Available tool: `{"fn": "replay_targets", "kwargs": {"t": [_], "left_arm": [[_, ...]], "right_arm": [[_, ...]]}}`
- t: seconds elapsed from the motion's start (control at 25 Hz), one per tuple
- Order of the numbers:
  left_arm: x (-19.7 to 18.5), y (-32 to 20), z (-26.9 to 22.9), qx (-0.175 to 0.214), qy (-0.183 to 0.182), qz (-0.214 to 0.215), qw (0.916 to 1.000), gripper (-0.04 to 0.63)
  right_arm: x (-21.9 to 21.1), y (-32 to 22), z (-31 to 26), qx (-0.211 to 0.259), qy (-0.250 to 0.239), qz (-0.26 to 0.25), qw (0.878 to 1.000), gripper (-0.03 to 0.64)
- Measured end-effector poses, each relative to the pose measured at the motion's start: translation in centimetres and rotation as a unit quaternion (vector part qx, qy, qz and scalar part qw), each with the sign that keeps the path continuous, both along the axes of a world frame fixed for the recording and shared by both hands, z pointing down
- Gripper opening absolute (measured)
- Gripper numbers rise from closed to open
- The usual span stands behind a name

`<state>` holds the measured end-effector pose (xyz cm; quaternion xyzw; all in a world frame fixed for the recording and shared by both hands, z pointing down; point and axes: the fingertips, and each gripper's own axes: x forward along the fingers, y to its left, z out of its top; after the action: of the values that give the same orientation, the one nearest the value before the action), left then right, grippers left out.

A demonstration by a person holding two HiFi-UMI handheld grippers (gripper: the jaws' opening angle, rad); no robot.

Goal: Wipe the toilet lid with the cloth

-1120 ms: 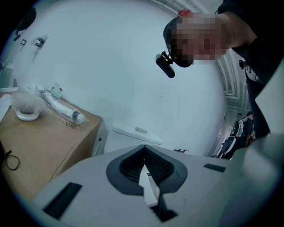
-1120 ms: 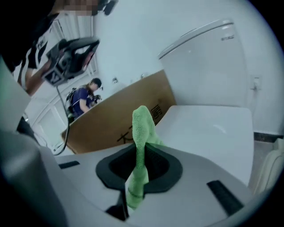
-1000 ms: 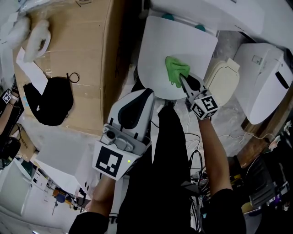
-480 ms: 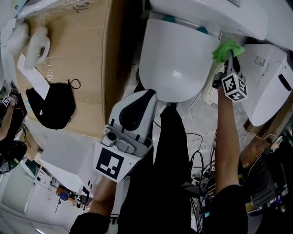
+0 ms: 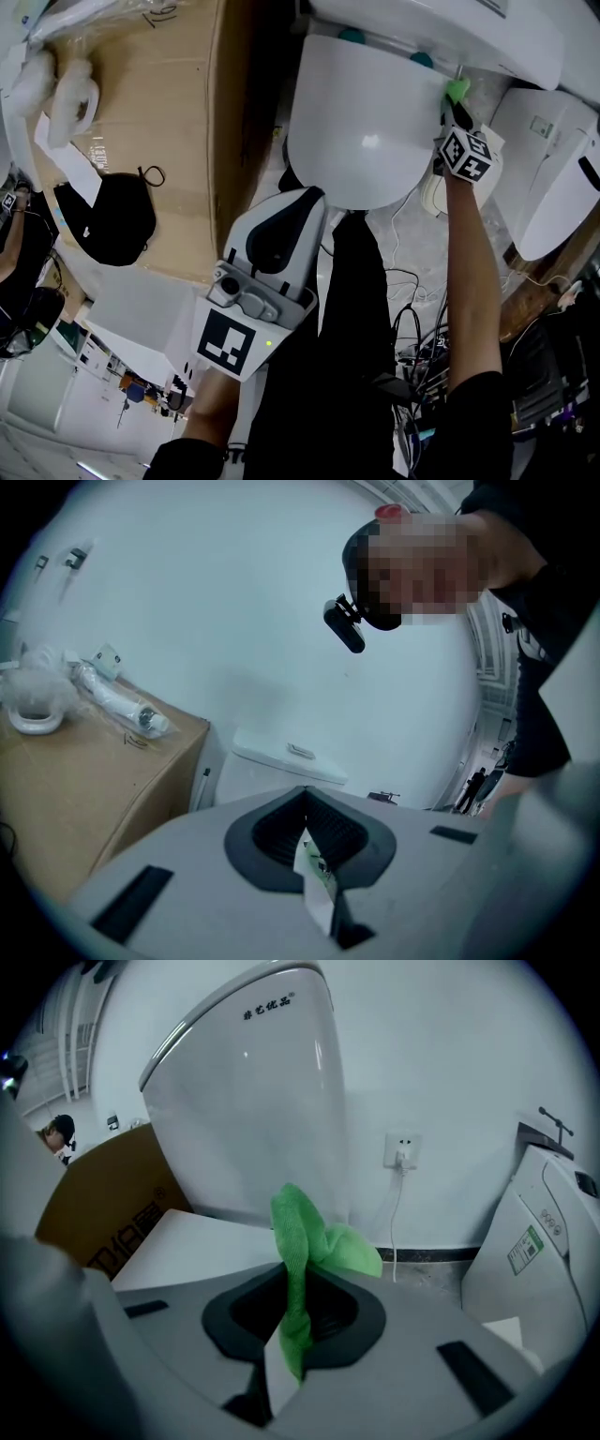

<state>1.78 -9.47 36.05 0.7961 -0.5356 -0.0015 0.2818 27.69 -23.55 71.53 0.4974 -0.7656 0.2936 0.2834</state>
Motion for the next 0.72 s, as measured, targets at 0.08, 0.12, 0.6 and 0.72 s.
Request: {"fn": "replay_targets", "kwargs": {"t": [0.08,0.12,0.6,0.72], "left_arm": [[0.1,0.0,0.1,0.000,0.000,0.001,1.0000,-0.002],[0.1,-0.1,0.2,-0.001,0.000,0.001,1.0000,-0.002],[1.3,1.3,0.2,0.002,-0.002,-0.005,1.0000,-0.002],[2.0,2.1,0.1,0.004,-0.003,-0.008,1.0000,-0.002]], "right_arm": [[-0.1,0.0,0.0,0.001,-0.005,-0.003,1.000,0.051],[-0.2,0.1,0.1,0.000,-0.004,-0.009,1.000,0.051],[-3.7,0.3,-0.3,0.020,0.010,-0.131,0.991,0.051],[-4.7,0.8,-0.3,0.028,0.015,-0.182,0.983,0.051]]}}
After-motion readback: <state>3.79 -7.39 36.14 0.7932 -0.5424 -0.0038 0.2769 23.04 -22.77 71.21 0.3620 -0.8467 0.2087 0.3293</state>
